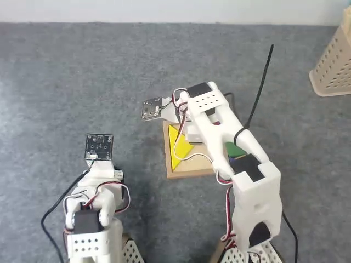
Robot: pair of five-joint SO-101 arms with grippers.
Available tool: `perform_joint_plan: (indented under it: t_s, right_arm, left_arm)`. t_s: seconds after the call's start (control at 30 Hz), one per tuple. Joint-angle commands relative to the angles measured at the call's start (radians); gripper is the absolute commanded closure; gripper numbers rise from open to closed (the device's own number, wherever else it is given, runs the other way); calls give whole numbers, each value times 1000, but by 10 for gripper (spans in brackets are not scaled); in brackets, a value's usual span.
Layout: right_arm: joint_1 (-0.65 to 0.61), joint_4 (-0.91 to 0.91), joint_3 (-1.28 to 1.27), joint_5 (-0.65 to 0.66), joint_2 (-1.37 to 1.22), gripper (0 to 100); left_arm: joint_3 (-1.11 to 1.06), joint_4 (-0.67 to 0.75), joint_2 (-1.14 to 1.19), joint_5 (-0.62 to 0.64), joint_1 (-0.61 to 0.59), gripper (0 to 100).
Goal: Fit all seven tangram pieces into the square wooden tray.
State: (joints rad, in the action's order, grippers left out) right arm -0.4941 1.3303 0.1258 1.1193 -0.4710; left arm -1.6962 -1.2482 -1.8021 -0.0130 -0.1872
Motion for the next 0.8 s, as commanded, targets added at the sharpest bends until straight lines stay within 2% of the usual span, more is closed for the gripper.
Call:
perform_joint_plan:
  t_s: [0.0, 0.1, 0.3, 0.43, 0.5, 0.63, 0.77]
  right_arm:
    - [-1, 12, 41, -14, 36, 664]
    - [-1, 16, 37, -63, 99, 689]
    - [-7, 117, 38, -189, 260, 864]
    - [1, 120, 35, -400, 318, 991]
    - [8, 111, 32, -503, 331, 983]
    - [35, -7, -75, -605, 386, 991]
    - [97, -243, -324, -730, 527, 991]
  left_arm:
    - [12, -2, -15, 8, 3, 988]
    - [12, -2, -15, 8, 3, 988]
    - [12, -2, -15, 8, 3, 988]
    - [12, -2, -15, 8, 3, 988]
    - [12, -2, -15, 8, 3, 988]
    - [12, -2, -15, 8, 3, 988]
    - [12, -2, -15, 8, 3, 988]
